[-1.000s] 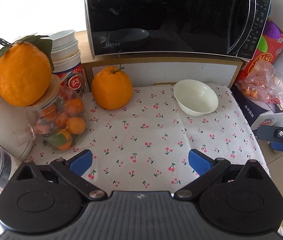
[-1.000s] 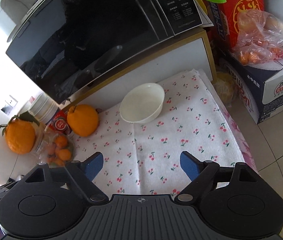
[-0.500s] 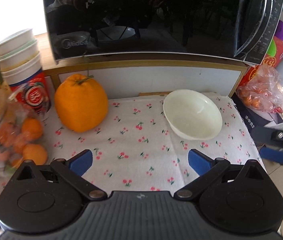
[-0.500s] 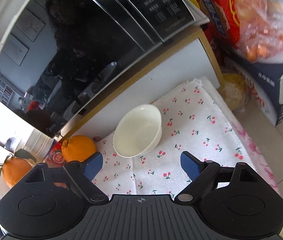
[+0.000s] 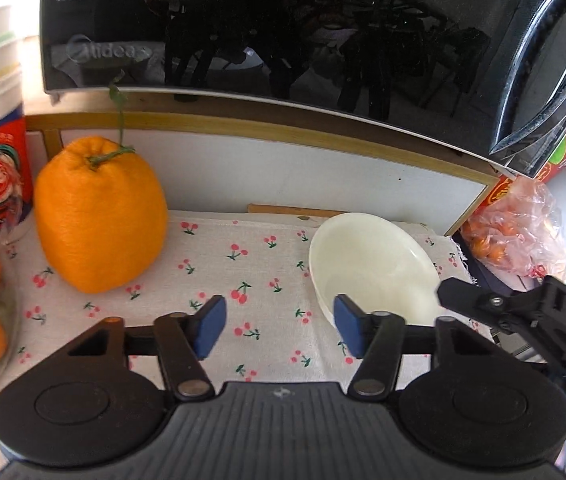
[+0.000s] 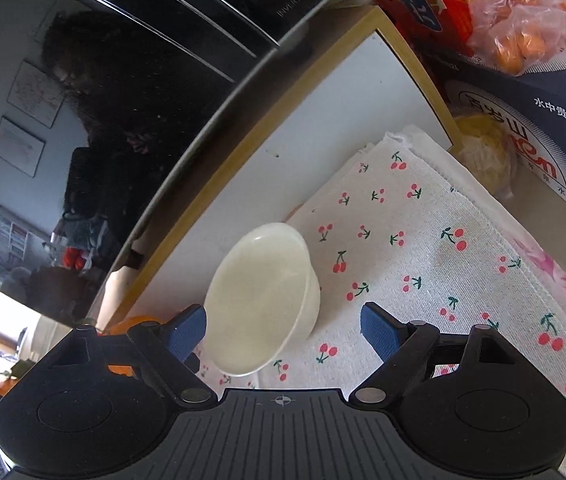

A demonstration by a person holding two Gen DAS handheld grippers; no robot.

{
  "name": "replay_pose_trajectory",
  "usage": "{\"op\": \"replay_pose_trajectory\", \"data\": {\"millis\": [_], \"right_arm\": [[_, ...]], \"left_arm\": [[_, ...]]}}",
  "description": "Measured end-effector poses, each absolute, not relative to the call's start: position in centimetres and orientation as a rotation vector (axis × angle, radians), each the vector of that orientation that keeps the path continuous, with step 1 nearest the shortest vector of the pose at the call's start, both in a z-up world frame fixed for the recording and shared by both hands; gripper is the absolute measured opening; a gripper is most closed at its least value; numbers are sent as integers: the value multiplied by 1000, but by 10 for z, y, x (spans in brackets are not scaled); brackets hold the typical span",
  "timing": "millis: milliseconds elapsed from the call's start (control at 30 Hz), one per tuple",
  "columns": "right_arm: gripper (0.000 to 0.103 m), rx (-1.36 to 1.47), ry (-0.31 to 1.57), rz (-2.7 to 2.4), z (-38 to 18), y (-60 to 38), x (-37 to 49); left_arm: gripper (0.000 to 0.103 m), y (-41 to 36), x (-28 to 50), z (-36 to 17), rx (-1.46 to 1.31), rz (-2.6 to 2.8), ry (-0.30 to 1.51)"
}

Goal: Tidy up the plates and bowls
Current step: 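Move both tools to the small cream bowl, then close both tools on the small cream bowl rim and lift it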

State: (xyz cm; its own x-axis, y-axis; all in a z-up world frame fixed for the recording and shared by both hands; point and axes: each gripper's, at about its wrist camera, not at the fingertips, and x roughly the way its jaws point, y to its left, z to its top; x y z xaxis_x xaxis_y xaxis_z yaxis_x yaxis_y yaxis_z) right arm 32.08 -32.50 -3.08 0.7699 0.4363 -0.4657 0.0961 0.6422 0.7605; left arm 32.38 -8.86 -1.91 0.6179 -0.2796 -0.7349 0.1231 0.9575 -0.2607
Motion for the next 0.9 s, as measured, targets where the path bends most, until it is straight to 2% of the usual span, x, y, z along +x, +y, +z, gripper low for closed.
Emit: {"op": "replay_pose_trajectory", "data": {"millis": [67,133,233,333,400,500,633,900], "right_arm": [[83,876,684,205,-35,-324,324],[80,890,681,207,-38,-323,327],[70,914,682,212,-41,-321,331],[54,930,683,210,-44,-319,334],[37,924,686,205,-44,-316,333],[27,906,685,204,-45,-315,333],[22,893,686,210,-47,-316,330],[21,901,680,221,-35,-317,321]], "left_arm": [[44,-91,326,-21,-194,-250,877],[42,-92,328,-22,-193,-260,874],[29,-96,330,-24,-197,-279,871],[14,-102,331,-23,-177,-298,864],[12,-105,330,-21,-157,-307,858],[11,-108,328,-19,-136,-301,858],[11,-107,326,-15,-138,-304,858],[11,-106,315,0,-122,-297,849]]}}
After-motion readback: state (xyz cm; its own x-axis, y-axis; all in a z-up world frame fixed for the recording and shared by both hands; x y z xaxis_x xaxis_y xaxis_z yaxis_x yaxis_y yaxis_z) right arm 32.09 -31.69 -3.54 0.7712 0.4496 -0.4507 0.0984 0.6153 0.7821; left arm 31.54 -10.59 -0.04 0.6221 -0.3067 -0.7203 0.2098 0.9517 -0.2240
